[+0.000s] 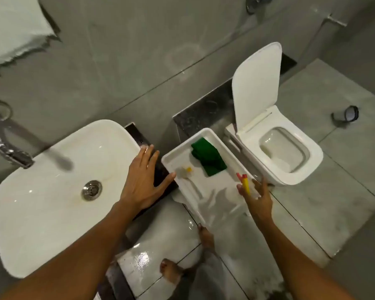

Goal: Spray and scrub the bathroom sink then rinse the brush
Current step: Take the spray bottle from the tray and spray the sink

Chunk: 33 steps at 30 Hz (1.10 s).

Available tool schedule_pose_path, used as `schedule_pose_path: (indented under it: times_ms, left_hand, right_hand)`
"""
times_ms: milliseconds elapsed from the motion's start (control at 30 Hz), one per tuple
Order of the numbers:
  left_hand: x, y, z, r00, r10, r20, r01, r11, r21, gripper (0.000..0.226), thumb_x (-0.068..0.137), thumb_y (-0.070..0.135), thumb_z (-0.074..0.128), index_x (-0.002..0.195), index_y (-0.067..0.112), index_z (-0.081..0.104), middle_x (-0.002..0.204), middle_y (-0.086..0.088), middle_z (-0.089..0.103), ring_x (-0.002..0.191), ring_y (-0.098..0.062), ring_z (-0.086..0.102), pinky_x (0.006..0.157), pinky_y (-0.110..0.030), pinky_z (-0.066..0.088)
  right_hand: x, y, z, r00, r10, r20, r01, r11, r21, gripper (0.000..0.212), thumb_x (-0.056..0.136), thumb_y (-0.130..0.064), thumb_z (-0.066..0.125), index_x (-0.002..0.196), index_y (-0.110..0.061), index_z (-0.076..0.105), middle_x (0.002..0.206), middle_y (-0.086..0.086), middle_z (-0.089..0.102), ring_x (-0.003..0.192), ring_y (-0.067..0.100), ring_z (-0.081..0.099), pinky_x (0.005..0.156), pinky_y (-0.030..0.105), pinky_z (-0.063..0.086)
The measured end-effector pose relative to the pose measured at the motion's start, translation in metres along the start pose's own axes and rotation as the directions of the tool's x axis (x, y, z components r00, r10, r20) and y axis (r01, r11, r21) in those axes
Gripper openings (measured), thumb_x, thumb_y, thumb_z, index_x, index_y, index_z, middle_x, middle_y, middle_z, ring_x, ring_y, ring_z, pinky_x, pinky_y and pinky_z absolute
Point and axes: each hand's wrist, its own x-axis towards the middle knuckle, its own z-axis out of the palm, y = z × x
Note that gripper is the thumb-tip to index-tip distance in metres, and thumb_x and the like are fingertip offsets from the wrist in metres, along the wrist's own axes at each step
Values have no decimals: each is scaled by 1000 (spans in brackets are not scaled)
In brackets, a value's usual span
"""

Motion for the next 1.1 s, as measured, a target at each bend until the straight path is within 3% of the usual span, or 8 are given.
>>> schedule_pose_path:
  times_ms: [133, 267, 467, 567, 700, 800, 933, 1100]
  left_hand:
    - [1, 5, 11, 1000, -10, 12, 10, 999, 54, 101, 96, 89, 27, 166, 15, 36, 180, -8, 20, 169, -30, -4, 134, -59, 18]
    - [2, 4, 17, 1000, 8, -23, -7, 999, 47, 95, 99, 84, 30, 163, 14, 40, 179, -7, 22, 169, -27, -7, 132, -63, 23]
    - [3, 4, 17, 1000, -14, -15, 14, 999, 36, 91, 100, 80, 34, 162, 13, 41, 179, -6, 23, 169, -24, -9, 130, -67, 26]
    - [4, 3, 19, 999, -9, -35, 10, 999, 38, 91, 101, 79, 35, 161, 12, 43, 178, -7, 26, 169, -25, -8, 131, -66, 25]
    - [3, 2, 19, 1000, -17, -24, 18, 999, 33, 90, 101, 79, 37, 161, 12, 42, 178, -7, 26, 169, -24, -9, 132, -63, 22]
    - [4, 2, 17, 1000, -19, -14, 19, 999, 26, 89, 100, 79, 38, 161, 14, 43, 177, -7, 27, 169, -25, -9, 133, -61, 20]
    - [3, 7, 11, 999, -43, -3, 43, 999, -20, 92, 99, 80, 41, 164, 15, 38, 179, -5, 24, 170, -25, -4, 134, -60, 19]
    - [-8, -7, -6, 992, -32, -122, 19, 994, -109, 83, 103, 66, 51, 163, 10, 39, 179, -8, 24, 168, -27, 17, 135, -50, 22]
  right_hand:
    - [1, 6, 24, 1000, 13, 24, -16, 992, 124, 87, 82, -51, 82, 159, -32, 46, 140, -3, 64, 123, 19, 63, 109, 43, 51]
    - [7, 5, 47, 996, -31, -84, 42, 991, 126, 57, 84, -54, 77, 135, -32, 66, 100, 6, 77, 87, 6, 69, 92, 33, 63]
    - [20, -7, 70, 983, -147, -110, 155, 986, 68, 55, 99, -26, 74, 148, -6, 59, 132, 14, 73, 120, 28, 71, 104, 41, 58]
    - [22, -3, 79, 972, -167, -167, 173, 985, 22, 47, 103, -21, 69, 145, -3, 61, 129, 18, 73, 118, 31, 72, 104, 43, 58]
    - [30, -5, 86, 943, -262, -207, 269, 963, 3, 21, 103, -17, 69, 117, -2, 73, 107, 6, 74, 94, 8, 73, 92, 19, 59]
    - [30, -11, 91, 934, -335, -126, 340, 940, 22, 14, 102, -14, 70, 106, -1, 73, 97, 4, 73, 86, -7, 71, 88, 30, 63]
    - [17, -31, 97, 900, -435, -21, 435, 897, 72, 9, 101, -9, 72, 103, -1, 73, 94, 11, 76, 88, 22, 76, 88, 37, 65]
    - [-14, -69, 113, 921, -343, 187, 319, 936, 147, 25, 107, -24, 64, 120, -6, 74, 108, 10, 79, 103, 22, 76, 90, 47, 65]
